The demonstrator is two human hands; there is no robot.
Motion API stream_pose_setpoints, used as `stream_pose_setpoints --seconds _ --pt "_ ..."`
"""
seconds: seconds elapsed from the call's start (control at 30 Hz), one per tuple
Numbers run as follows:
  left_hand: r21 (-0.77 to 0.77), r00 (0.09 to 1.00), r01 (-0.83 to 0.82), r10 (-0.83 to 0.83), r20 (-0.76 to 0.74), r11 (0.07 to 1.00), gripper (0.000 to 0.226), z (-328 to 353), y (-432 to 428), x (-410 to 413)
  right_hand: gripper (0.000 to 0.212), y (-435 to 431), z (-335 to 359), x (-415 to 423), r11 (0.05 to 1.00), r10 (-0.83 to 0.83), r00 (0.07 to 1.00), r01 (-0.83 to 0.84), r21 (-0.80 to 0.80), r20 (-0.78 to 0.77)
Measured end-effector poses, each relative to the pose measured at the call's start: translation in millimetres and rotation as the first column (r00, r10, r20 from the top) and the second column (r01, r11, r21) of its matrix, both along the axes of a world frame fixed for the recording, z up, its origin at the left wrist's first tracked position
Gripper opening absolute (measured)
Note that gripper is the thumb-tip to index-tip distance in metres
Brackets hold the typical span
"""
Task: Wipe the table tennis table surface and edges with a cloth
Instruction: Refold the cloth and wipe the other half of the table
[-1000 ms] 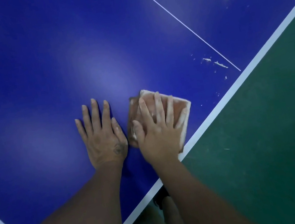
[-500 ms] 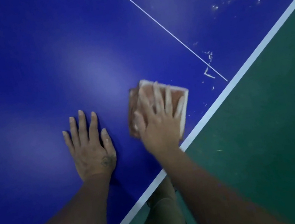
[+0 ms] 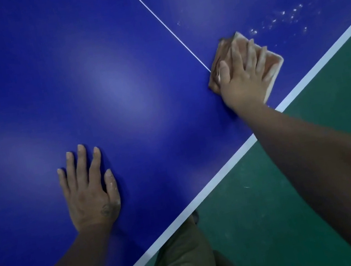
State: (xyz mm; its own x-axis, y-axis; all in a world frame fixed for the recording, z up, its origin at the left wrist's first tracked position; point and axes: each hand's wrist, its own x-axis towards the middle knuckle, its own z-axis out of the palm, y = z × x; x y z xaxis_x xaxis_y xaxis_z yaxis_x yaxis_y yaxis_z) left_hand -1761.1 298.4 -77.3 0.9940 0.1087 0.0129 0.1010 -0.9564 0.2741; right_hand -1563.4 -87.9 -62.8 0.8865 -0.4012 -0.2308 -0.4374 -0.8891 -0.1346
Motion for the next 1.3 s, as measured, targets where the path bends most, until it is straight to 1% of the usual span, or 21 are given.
stream_pose_setpoints --seconds 0.1,0.17,0.23,0.33,0.37,0.43,0.5,0.57,0.63,0.67,0.73,0.83,0.87,0.93,1.0,1.07,1.13,1.2,1.3 --pt "0.002 1.0 -0.006 0.006 -0.014 1.0 0.061 2.8 -2.0 0.4 0.066 6.1 -1.5 -7.9 1.0 0.018 0.999 -0.018 0.0 0.028" --pt "0.002 1.0 -0.005 0.005 -0.026 1.0 0.061 6.3 -4.1 0.6 0.065 25.8 -1.0 -38.4 0.999 0.034 0.998 -0.033 -0.017 0.06" --pt "-0.001 0.999 -0.024 0.023 -0.039 1.0 0.06 8.2 -7.0 1.6 0.066 48.1 -1.2 -81.5 0.996 0.086 0.994 -0.083 -0.038 0.066" --pt "-0.11 0.998 -0.07 0.07 -0.007 0.991 0.054 11.1 -30.1 15.3 0.066 66.2 -4.8 -142.6 0.991 0.135 0.989 -0.134 -0.021 0.055" --pt "-0.154 0.999 -0.044 0.047 0.019 0.987 0.052 12.8 -45.5 24.9 0.067 67.5 -6.3 -154.1 0.991 0.135 0.99 -0.134 -0.03 0.051" --pt "-0.218 0.997 0.051 -0.038 0.066 0.974 0.05 15.3 -88.3 53.3 0.067 62.2 -8.6 -151.7 0.99 0.13 0.99 -0.127 -0.052 0.051" --pt "-0.248 0.995 0.091 -0.08 0.055 0.964 0.052 17.8 -136.6 83.7 0.067 51.5 -8.5 -130.3 0.992 0.111 0.992 -0.108 -0.057 0.057" --pt "-0.183 0.998 0.067 -0.066 0.011 0.981 0.055 15.4 -171.9 104.7 0.066 33.4 -9.4 -100.7 0.995 0.085 0.993 -0.08 -0.065 0.076" --pt "-0.066 0.999 0.038 -0.039 -0.014 0.997 0.06 6.6 -186.1 110.4 0.066 8.1 -10.1 -66.0 0.996 0.065 0.994 -0.059 -0.063 0.089" --pt "-0.033 0.999 0.03 -0.031 -0.015 0.999 0.062 1.9 -187.0 109.7 0.066 -4.0 -9.6 -47.0 0.997 0.064 0.994 -0.059 -0.057 0.089" --pt "-0.014 0.999 0.035 -0.035 -0.016 0.999 0.064 -3.6 -184.1 107.6 0.066 -26.1 -6.9 -12.9 0.994 0.09 0.994 -0.086 -0.066 0.061" --pt "-0.007 0.999 0.038 -0.038 -0.027 0.999 0.064 -3.6 -186.2 106.9 0.064 -49.6 -2.9 16.9 0.978 0.203 0.979 -0.201 -0.06 0.023" --pt "-0.009 0.999 0.037 -0.037 -0.034 0.999 0.064 -2.4 -187.7 107.9 0.065 -54.3 -1.3 17.9 0.969 0.241 0.97 -0.239 -0.058 0.022" --pt "-0.012 0.998 0.034 -0.035 -0.053 0.999 0.065 0.5 -187.5 107.5 0.065 -55.3 1.2 2.2 0.953 0.288 0.957 -0.283 -0.11 0.035" --pt "-0.003 0.998 0.029 -0.029 -0.062 1.0 0.065 0.5 -186.7 107.0 0.067 -52.0 2.3 -29.6 0.963 0.248 0.967 -0.241 -0.118 0.049" --pt "0.004 0.998 0.024 -0.024 -0.063 1.0 0.066 -1.4 -186.0 107.0 0.068 -50.7 1.1 -65.0 0.985 0.167 0.985 -0.163 -0.062 0.049" --pt "0.014 0.998 0.029 -0.028 -0.061 0.999 0.066 -3.6 -186.1 107.9 0.069 -54.2 -2.1 -91.4 0.986 0.161 0.987 -0.159 -0.05 0.029" --pt "0.014 0.997 0.029 -0.028 -0.069 0.999 0.066 -3.9 -186.5 107.9 0.069 -61.7 -5.2 -97.3 0.98 0.194 0.981 -0.193 -0.053 0.024" --pt "0.014 0.998 0.025 -0.024 -0.057 1.0 0.066 -1.4 -186.9 108.6 0.068 -75.1 -6.9 -71.9 0.964 0.257 0.965 -0.253 -0.083 0.044"
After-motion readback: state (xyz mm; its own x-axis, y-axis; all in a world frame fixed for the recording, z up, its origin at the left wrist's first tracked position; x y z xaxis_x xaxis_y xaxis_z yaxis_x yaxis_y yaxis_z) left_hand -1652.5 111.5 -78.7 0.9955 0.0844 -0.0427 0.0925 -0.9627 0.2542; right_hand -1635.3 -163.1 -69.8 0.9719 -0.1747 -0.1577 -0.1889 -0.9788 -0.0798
